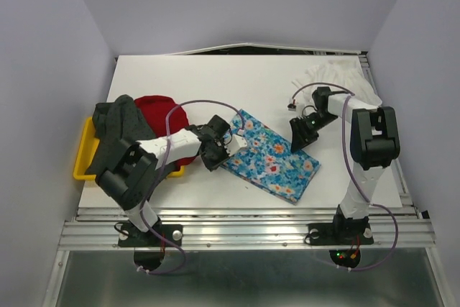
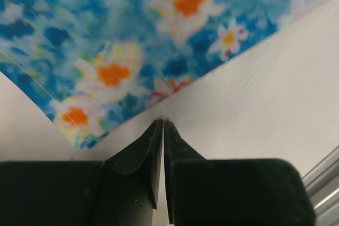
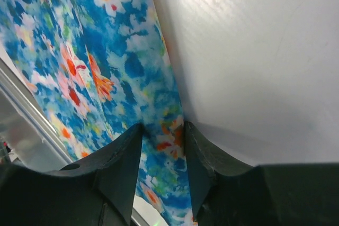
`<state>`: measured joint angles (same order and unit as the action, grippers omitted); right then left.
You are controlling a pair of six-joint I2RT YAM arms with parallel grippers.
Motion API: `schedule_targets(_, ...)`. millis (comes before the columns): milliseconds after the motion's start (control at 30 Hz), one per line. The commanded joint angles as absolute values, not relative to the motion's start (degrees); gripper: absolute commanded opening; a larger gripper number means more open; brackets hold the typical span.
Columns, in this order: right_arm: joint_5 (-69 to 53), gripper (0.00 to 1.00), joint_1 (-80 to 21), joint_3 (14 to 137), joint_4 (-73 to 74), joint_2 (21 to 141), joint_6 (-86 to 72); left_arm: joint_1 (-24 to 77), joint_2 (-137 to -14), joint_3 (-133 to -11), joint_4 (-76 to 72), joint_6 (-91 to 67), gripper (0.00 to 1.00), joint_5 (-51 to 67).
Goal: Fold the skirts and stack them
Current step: Fold the skirt
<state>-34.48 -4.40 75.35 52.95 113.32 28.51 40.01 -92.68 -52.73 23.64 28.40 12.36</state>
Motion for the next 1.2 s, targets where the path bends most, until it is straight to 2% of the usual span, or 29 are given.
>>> schedule_targets(0,-30.67,0.42,-4.39,72.07,55.37,113.29,29.62,39.99,-98.87,-56.24,22.33,25.58,0.16,12.04)
schedule_targets(167,-32.86,0.40,-4.39,69.96,55.81,112.67,27.60,39.11,-108.27,-64.57,18.46,23.20,0.14,8.53)
schedule_targets(367,-37.61,0.46,-4.39,68.21,55.20,112.85,22.33,34.37,-120.82,-81.35,18.10,22.50,0.13,7.12)
schedule_targets(500,-41.39,0.48,-4.92,66.45,52.92,112.68,16.98,31.73,-124.54,-88.39,18.46,23.55,0.14,4.67)
schedule_targets(567,-44.55,0.52,-5.53,65.48,51.86,112.41,15.39,30.16,-125.07,-91.12,18.28,23.91,0.16,3.52)
schedule_targets(633,-47.53,0.52,-6.24,64.69,51.15,111.97,13.89,29.27,-124.81,-92.63,18.98,24.69,0.18,4.21)
schedule_targets(767,-47.03,0.60,-6.86,66.44,51.85,110.13,14.41,28.39,-119.88,-90.98,18.99,25.66,0.21,8.09)
schedule_targets(867,-46.58,0.78,-5.81,69.68,55.27,106.63,17.48,28.48,-109.56,-84.92,16.71,26.28,0.28,12.04)
schedule_targets(900,-46.67,0.80,-5.80,70.92,58.42,105.83,19.58,28.48,-107.42,-81.77,15.31,26.19,0.34,13.00)
schedule_targets(1033,-44.31,0.81,-4.66,78.74,64.85,103.28,23.46,28.74,-97.58,-75.16,13.71,27.24,0.42,14.06)
schedule_targets(1167,-41.58,0.76,-4.66,83.75,60.48,102.74,23.29,32.23,-86.34,-68.04,12.66,31.01,0.47,13.80)
